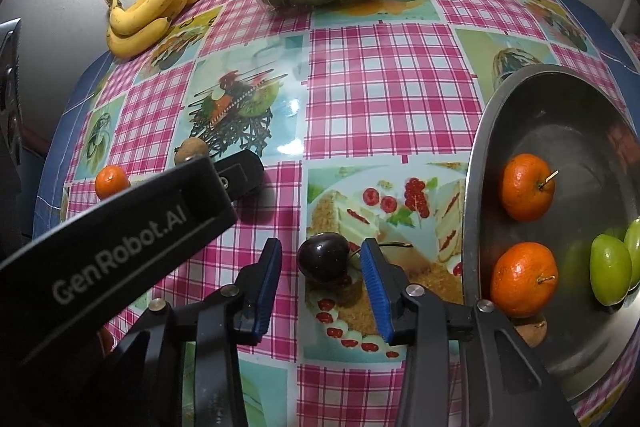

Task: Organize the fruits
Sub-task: 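Grasp the stemmed plum with the right tool while the left tool grasps the round plum, then carry the stemmed plum over the steel bowl while the left tool carries the round plum there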

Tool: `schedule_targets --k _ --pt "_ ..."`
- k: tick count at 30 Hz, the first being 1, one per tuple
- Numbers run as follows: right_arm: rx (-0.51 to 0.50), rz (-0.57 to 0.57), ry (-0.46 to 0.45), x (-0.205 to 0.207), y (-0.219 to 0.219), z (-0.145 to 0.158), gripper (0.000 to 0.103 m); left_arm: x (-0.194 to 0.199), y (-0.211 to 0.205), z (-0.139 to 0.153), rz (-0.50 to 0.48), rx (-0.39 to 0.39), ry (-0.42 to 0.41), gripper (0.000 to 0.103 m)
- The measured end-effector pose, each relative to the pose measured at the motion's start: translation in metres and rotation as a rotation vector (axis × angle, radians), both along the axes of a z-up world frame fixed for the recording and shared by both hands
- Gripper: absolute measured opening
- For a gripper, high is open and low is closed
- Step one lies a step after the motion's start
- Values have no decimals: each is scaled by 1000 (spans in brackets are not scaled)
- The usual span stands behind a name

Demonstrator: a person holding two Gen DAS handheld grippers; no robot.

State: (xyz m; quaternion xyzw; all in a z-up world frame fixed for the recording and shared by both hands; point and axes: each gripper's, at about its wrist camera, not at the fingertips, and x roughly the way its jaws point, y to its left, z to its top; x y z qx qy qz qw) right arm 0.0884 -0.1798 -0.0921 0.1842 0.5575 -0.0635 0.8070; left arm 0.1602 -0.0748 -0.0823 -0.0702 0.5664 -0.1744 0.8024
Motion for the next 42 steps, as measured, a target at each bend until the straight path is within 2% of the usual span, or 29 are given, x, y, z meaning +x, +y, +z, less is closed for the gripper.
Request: schedule_targets --k 7,19,22,30,42 --pt "3 -2 -2 -1 -1 0 38 1 -4 -3 -11 -10 6 32" --pt "27 -18 -6 -4 -5 0 32 2 0 -3 -2 -25 21 30" --pt "34 -15 -8 -5 -5 1 31 1 3 0 2 -6 18 30" --pt "59 -12 -17 -8 -9 3 27 -1 8 16 6 10 -17 30" --pt "111 -28 -78 -15 -24 20 27 -4 16 40 15 40 -65 30"
